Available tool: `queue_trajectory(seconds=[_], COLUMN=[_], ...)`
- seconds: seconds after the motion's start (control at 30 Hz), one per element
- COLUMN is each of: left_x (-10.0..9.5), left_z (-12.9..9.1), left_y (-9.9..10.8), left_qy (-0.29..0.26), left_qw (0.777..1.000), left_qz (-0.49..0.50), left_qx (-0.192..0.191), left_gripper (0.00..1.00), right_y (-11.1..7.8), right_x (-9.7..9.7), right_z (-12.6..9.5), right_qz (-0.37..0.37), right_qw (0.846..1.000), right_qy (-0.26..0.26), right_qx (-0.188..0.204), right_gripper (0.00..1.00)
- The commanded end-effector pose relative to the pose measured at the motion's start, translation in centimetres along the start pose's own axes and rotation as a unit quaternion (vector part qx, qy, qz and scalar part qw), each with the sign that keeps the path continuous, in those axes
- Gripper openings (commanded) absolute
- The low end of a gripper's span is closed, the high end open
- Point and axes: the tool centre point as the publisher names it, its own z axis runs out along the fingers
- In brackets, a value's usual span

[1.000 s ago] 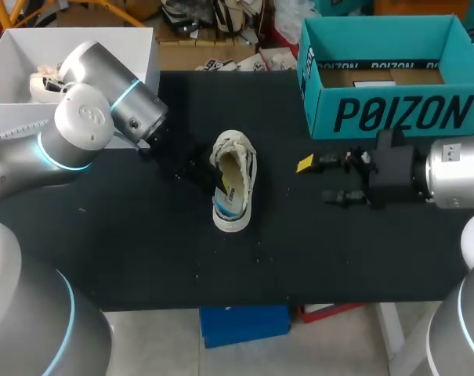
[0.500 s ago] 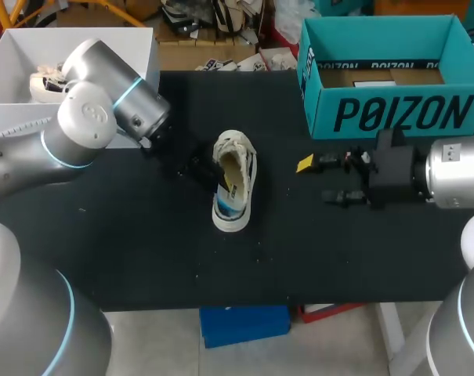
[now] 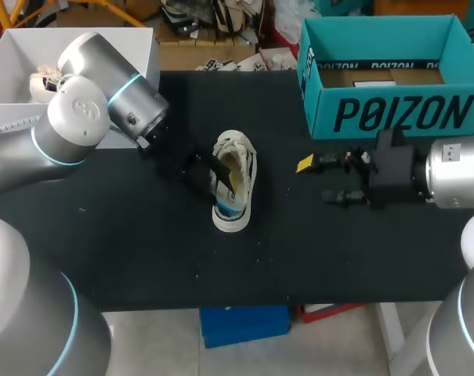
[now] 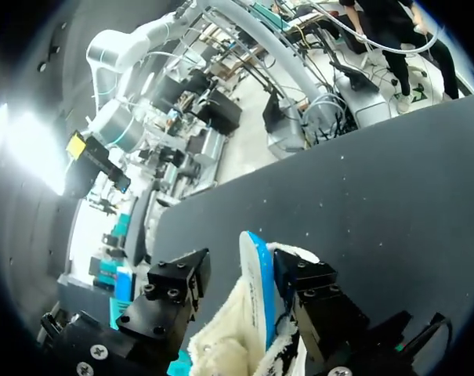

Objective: Take the shoe out of the shoebox, open the shoe tongue, remove and reinsert the insole, then place the shoe into the shoebox

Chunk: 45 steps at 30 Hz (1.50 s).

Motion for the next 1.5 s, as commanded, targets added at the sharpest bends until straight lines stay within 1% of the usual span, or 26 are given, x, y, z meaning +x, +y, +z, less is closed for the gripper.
queue_trajectory(seconds=[0.03, 0.13, 0.27, 0.3, 0.33, 0.37, 0.63, 1.1, 1.5], left_x=[0.4, 0.7, 1.0, 1.1, 1.2, 1.3, 1.1, 1.0, 1.6], left_z=[0.5, 0.9, 1.1, 1.2, 1.1, 1.0, 0.6, 1.3, 1.4], left_y=[-0.6, -0.7, -0.7, -0.6, -0.5, -0.3, 0.5, 2.0, 3.3], left_qy=[0.008, 0.012, 0.023, 0.027, 0.029, 0.03, 0.037, 0.03, 0.032], left_qw=[1.0, 1.0, 1.0, 1.0, 0.999, 0.999, 0.999, 0.999, 0.998], left_qz=[-0.004, -0.006, -0.008, -0.009, -0.011, -0.012, -0.01, -0.012, -0.033], left_qx=[-0.001, 0.001, 0.003, 0.007, 0.008, 0.007, -0.001, -0.019, -0.033], left_gripper=[0.47, 0.41, 0.26, 0.2, 0.04, 0.0, 0.0, 0.0, 0.0], right_y=[0.0, 0.0, 0.0, 0.0, 0.0, 0.0, 0.0, 0.0, 0.0], right_x=[0.1, 0.1, 0.1, 0.1, 0.1, 0.1, 0.1, 0.1, 0.1], right_z=[0.0, 0.0, 0.0, 0.0, 0.0, 0.0, 0.0, 0.0, 0.0], right_qz=[0.0, 0.0, 0.0, 0.0, 0.0, 0.0, 0.0, 0.0, 0.0], right_qw=[1.0, 1.0, 1.0, 1.0, 1.0, 1.0, 1.0, 1.0, 1.0], right_qy=[-0.001, -0.001, -0.001, -0.001, -0.001, -0.001, -0.001, -0.001, -0.001], right_qx=[0.0, 0.0, 0.0, 0.0, 0.0, 0.0, 0.0, 0.0, 0.0], right_gripper=[1.0, 1.0, 1.0, 1.0, 1.0, 1.0, 1.0, 1.0, 1.0])
